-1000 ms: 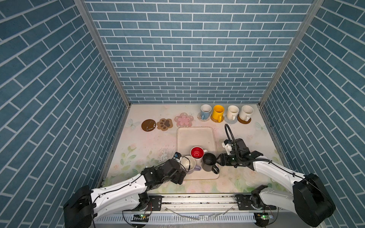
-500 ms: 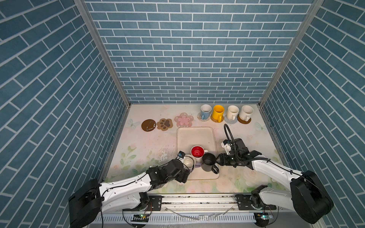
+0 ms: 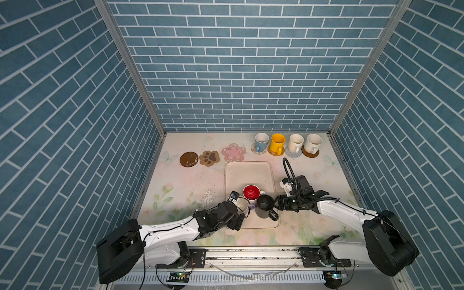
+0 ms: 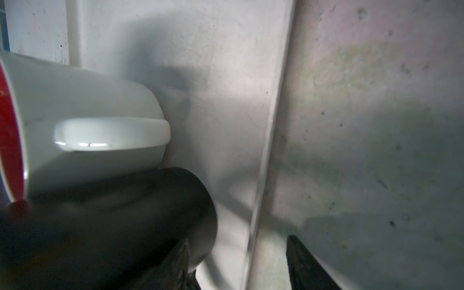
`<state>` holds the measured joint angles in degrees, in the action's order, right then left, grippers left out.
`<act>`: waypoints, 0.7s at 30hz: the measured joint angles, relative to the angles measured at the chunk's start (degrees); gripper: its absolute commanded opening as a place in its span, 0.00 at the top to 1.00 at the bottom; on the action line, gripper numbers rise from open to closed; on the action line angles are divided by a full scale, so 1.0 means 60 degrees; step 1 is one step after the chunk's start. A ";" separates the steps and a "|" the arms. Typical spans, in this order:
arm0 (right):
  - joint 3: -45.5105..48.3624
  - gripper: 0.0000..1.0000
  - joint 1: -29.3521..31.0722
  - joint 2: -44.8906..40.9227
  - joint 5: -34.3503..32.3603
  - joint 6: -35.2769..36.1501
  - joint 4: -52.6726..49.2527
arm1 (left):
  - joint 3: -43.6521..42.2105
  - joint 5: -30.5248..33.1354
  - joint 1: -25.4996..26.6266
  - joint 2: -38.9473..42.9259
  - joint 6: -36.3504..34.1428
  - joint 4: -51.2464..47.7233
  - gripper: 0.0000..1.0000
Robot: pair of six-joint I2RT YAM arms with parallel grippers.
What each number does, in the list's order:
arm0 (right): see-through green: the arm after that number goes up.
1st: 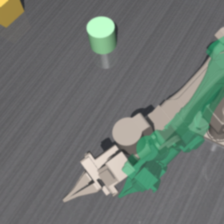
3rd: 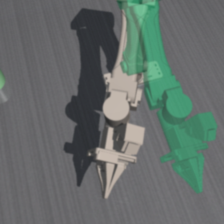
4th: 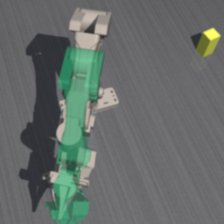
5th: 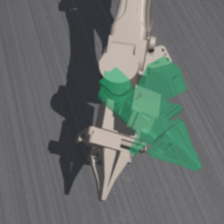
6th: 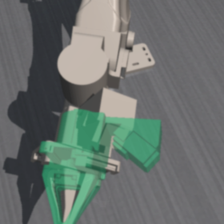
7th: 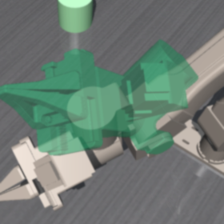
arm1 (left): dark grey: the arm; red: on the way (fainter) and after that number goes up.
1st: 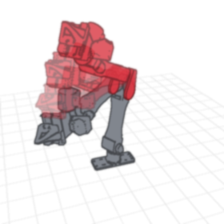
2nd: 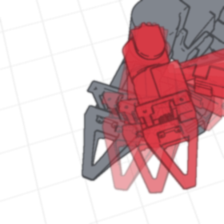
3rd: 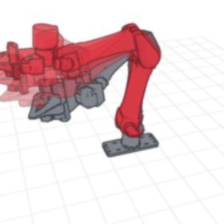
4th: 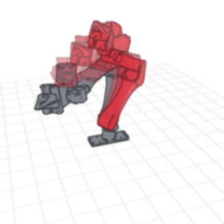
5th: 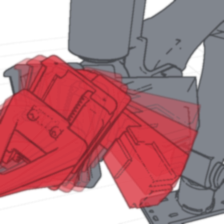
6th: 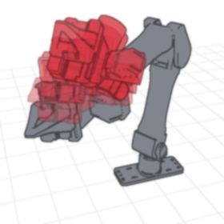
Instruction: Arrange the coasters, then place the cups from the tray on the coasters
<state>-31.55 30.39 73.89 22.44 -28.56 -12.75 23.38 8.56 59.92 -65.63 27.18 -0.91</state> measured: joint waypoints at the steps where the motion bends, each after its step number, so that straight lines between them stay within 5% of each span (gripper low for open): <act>1: -0.0047 0.38 0.0000 0.0022 0.0007 0.0000 0.0000 | 0.0040 0.0029 0.0000 -0.0029 -0.0018 0.0011 0.11; 21: -0.0484 0.39 0.0025 0.0685 0.0040 -0.0025 0.0299 | 0.0827 0.0393 -0.0029 -0.1413 -0.0393 0.0572 0.10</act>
<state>-34.46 30.55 78.00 22.68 -28.71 -10.96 28.34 10.92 59.75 -74.11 24.82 2.52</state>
